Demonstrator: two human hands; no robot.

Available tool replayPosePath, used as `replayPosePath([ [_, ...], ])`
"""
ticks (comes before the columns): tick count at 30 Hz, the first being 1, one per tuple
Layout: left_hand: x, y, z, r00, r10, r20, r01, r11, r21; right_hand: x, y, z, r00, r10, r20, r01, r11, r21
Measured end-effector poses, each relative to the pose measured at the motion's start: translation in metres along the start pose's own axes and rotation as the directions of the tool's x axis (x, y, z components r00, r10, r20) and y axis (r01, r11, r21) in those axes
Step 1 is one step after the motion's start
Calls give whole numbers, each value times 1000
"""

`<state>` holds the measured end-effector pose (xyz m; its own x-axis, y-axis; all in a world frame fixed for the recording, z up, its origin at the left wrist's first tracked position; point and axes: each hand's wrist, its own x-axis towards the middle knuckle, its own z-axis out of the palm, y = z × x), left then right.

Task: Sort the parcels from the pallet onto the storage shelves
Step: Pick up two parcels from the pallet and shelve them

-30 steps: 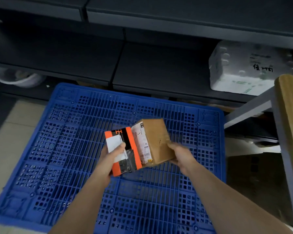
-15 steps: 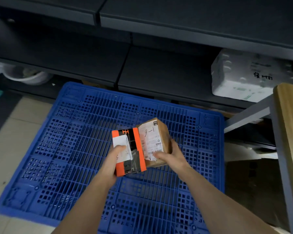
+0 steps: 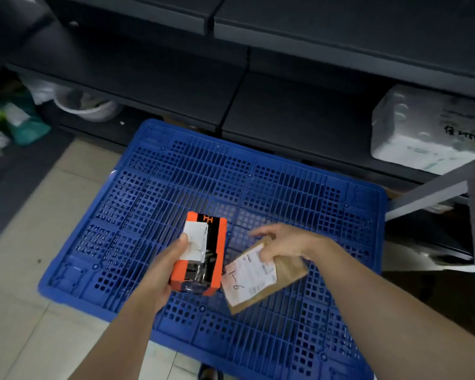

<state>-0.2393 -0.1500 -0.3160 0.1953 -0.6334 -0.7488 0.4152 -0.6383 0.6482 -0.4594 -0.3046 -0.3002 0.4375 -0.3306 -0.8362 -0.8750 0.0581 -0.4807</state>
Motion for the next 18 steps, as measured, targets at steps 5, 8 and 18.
replayPosePath([
  [5,-2,-11,-1,999,-5,-48,6,999,33,16,-4,9,905,-81,-419,29,991,-129],
  [8,1,-16,5,982,116,-147,-85,975,203,19,2,23,798,4,-602,-217,935,-282],
  [18,16,-50,15,927,338,-161,30,363,931,30,10,49,798,-261,-543,-40,877,-480],
])
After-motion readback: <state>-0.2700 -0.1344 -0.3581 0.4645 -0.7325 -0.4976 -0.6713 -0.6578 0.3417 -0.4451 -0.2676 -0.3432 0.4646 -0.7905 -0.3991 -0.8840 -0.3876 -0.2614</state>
